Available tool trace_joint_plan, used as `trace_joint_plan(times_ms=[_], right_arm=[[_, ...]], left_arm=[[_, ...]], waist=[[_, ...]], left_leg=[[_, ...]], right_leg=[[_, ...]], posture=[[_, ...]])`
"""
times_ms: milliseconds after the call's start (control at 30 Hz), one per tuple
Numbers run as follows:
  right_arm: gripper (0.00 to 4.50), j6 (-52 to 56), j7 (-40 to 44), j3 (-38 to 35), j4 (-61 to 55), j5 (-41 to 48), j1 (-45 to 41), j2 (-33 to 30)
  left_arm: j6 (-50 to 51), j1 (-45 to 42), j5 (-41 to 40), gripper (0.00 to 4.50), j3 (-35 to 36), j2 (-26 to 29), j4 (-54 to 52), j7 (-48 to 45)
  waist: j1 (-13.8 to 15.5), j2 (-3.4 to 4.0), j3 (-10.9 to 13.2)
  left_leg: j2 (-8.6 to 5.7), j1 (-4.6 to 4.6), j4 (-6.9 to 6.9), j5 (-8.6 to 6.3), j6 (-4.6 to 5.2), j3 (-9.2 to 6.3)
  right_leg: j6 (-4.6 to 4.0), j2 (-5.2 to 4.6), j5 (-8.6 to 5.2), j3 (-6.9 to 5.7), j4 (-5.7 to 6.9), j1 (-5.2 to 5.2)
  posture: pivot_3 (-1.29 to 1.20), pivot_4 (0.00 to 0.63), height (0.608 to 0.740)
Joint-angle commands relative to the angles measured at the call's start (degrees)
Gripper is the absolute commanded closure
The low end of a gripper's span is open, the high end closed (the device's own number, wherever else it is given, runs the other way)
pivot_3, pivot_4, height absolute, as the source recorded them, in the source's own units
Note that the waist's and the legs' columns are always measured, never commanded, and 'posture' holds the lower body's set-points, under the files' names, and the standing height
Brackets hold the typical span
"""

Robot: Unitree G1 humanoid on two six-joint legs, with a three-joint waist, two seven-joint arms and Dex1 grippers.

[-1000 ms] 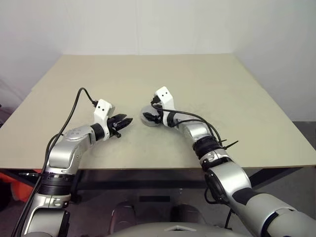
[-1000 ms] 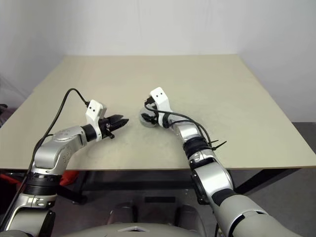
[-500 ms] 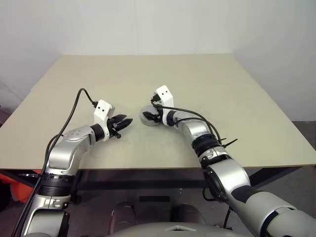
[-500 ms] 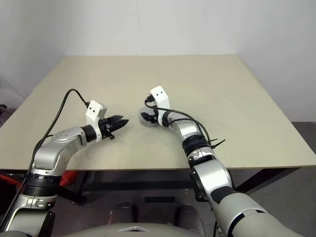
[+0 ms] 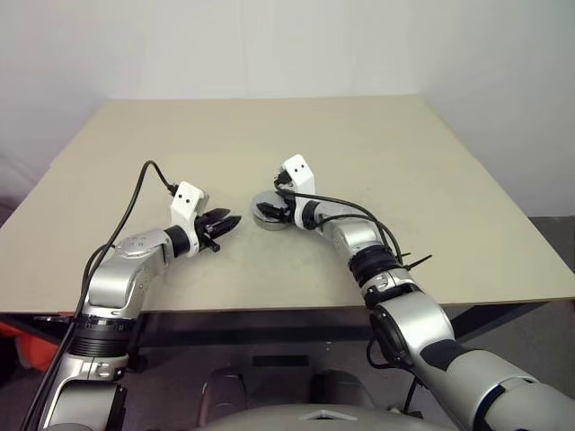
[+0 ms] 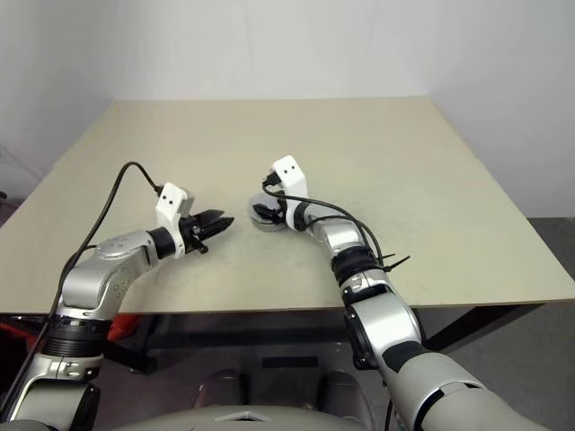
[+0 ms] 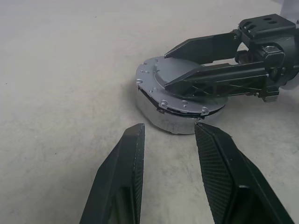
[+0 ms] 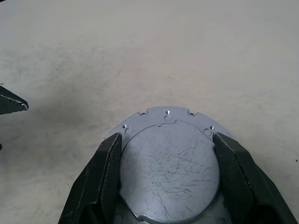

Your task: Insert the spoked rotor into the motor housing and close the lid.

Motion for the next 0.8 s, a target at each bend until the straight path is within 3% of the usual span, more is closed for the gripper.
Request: trace_joint_plan(times_ms=[33,367,600,800], right_arm=[[1.54,-0.9,-0.8,-0.7,-2.2,0.4,-0.8,0.4],[1.54,-4.4,-3.7,2.3,2.6,-4.8,-0.5,-0.8],[1.54,-5.3,-3.6,2.1,3.8,-4.9,-0.5,-0.7],[1.54,-4.3,-3.1,1.6,4.5,-4.5,-0.6,-0.9]], left_arm=[[-0.7,-0.1,0.1,2.73,0.5,0.7,-2.0,0.0],[-0.7,0.0,0.3,2.73,0.5,0.6,-2.1,0.1],[-0.5,0.0,0.3,2.73,0.7,0.6,-2.4,0.2],[-0.6,0.0,0.4,2.73,0.7,0.6,-2.3,0.1]], waist=[[0.0,0.0,0.0],[0.0,0.0,0.0],[0.0,0.0,0.0],[0.0,0.0,0.0]], left_leg=[[0.0,0.0,0.0,0.0,0.01,0.0],[0.0,0.03,0.0,0.01,-0.01,0.0],[0.0,0.16,0.0,0.01,-0.03,-0.01],[0.0,0.17,0.0,0.02,-0.03,-0.01]], right_leg=[[0.0,0.0,0.0,0.0,0.0,0.0],[0.0,0.0,-0.01,0.0,0.02,0.01],[0.3,0.0,-0.18,-0.01,0.05,0.12],[0.03,0.0,-0.02,-0.01,0.06,0.15]], posture=[[0.0,0.0,0.74],[0.0,0.0,0.74],[0.0,0.0,0.74],[0.0,0.0,0.74]])
